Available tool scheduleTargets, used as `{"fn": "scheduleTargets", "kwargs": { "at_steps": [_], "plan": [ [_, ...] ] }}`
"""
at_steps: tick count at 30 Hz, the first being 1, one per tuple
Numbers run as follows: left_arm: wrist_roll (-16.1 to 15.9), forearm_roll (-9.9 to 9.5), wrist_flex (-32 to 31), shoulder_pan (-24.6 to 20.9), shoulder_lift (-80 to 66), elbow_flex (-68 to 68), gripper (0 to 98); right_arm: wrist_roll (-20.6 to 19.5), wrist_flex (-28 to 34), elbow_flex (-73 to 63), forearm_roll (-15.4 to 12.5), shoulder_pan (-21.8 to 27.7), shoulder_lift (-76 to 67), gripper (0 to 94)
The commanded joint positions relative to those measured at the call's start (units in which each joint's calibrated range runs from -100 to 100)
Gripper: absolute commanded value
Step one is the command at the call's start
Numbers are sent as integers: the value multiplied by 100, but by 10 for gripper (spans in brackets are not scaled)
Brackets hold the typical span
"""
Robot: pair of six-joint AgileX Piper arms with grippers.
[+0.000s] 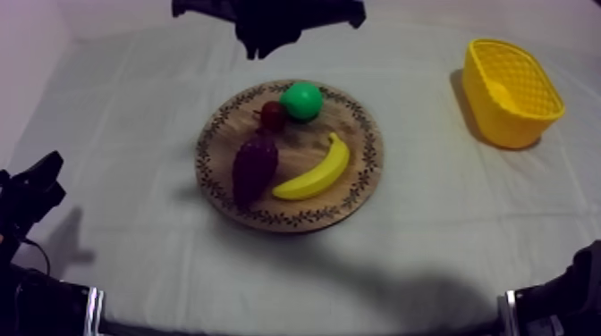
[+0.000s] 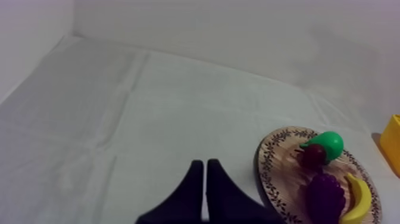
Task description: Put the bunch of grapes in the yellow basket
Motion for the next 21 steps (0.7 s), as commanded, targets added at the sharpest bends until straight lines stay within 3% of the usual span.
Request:
{"fn": "scheduleTargets", "kwargs": {
  "at_steps": [1,4,7,10,15,17,21],
  "plan": [
    [-1,-4,-5,0,0,-2,1,-9,14,-51,-35,0,198,50],
    [-1,-4,-5,0,0,-2,1,-8,14,-132,-79,2,417,65],
    [-1,-4,-5,0,0,-2,1,13,14,-191,-157,29,566,138],
    [-1,-4,-5,0,0,-2,1,60,14,-220,-267,81,648,313],
    [-1,-4,-5,0,0,-2,1,130,14,-238,-423,167,741,741],
    [-1,-4,-5,0,0,-2,1,158,14,-246,-484,197,778,832],
    [-1,-4,-5,0,0,-2,1,240,12,-264,-606,236,892,900]
  ]
}}
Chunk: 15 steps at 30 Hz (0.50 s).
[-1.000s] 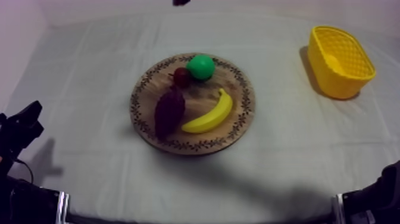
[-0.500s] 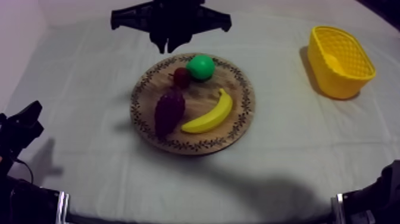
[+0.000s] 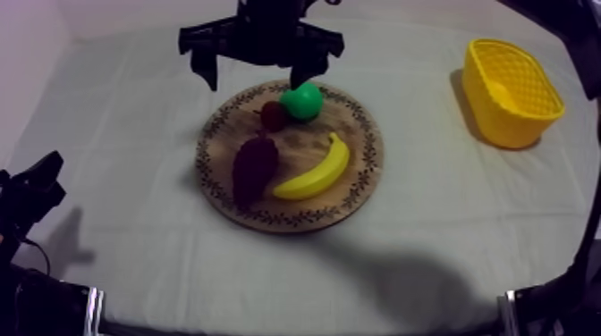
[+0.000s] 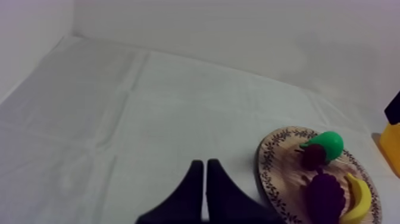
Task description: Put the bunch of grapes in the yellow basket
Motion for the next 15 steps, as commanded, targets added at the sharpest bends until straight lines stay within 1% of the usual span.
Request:
{"fn": "scheduleTargets", "kwargs": {
  "at_steps": [1,5,15],
  "plan": [
    [-1,-4,-5,0,0,-2,1,51,-7,7,-69,8,69,907],
    [-1,-4,-5,0,0,-2,1,110,-24,63,-192,18,255,924],
    [-1,-4,-5,0,0,-2,1,43,-234,273,-461,74,755,930]
  ]
}}
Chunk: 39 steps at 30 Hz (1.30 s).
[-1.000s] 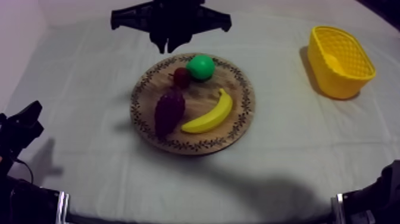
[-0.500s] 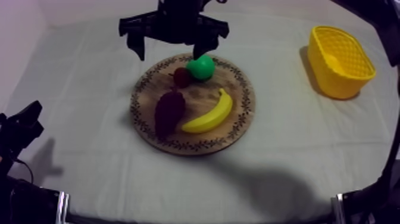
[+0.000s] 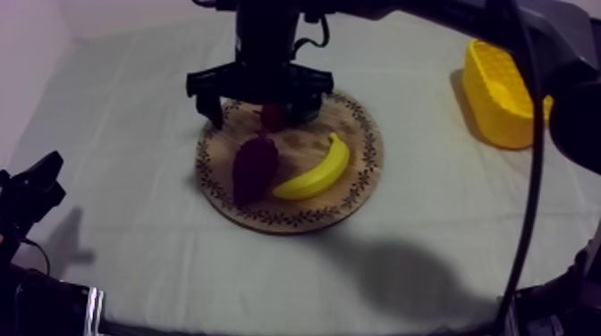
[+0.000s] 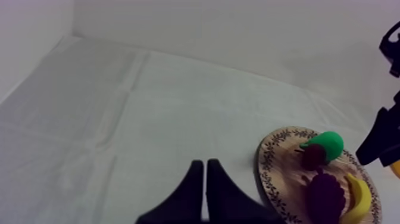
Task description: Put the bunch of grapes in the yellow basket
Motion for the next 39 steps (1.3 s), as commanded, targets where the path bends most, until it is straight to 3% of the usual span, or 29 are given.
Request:
{"fn": "scheduleTargets", "kwargs": {
  "at_steps": [1,28,32,36,39],
  "plan": [
    [-1,-4,-5,0,0,-2,1,-7,-29,10,-28,13,107,929],
    [-1,-4,-5,0,0,-2,1,249,-9,-792,-460,108,1777,911],
    [-1,-4,-5,0,0,-2,1,337,-22,-899,-481,92,1876,780],
    [-1,-4,-5,0,0,-2,1,479,-195,-936,-457,74,1910,479],
    [-1,-4,-5,0,0,-2,1,564,-277,-883,-456,67,1885,357]
  ]
}}
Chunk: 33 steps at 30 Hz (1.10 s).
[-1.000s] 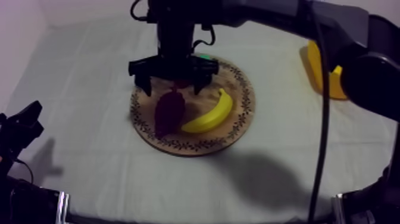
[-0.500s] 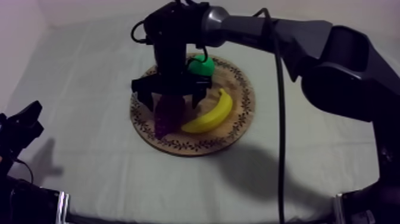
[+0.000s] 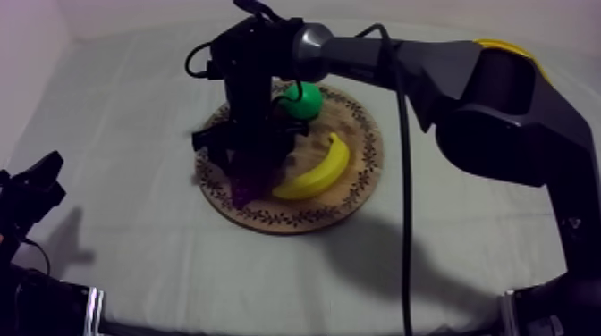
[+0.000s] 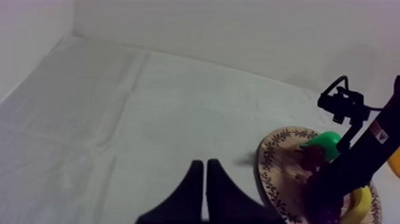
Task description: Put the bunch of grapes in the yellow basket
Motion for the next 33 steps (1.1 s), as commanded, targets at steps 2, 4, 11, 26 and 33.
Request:
{"fn": "scheduleTargets", "kwargs": {
  "at_steps": [2,4,11,26,33],
  "plan": [
    [-1,-4,-5,0,0,-2,1,66,1,98,4,0,-67,322],
    [-1,-4,-5,0,0,-2,1,103,-25,208,20,8,-179,304],
    [-1,-4,-5,0,0,-2,1,218,-251,988,124,110,-1121,287],
    [-1,-4,-5,0,0,-2,1,469,-1930,4188,570,449,-4549,287],
    [-1,-4,-5,0,0,-2,1,639,-2163,4937,720,779,-5705,287]
  ]
}}
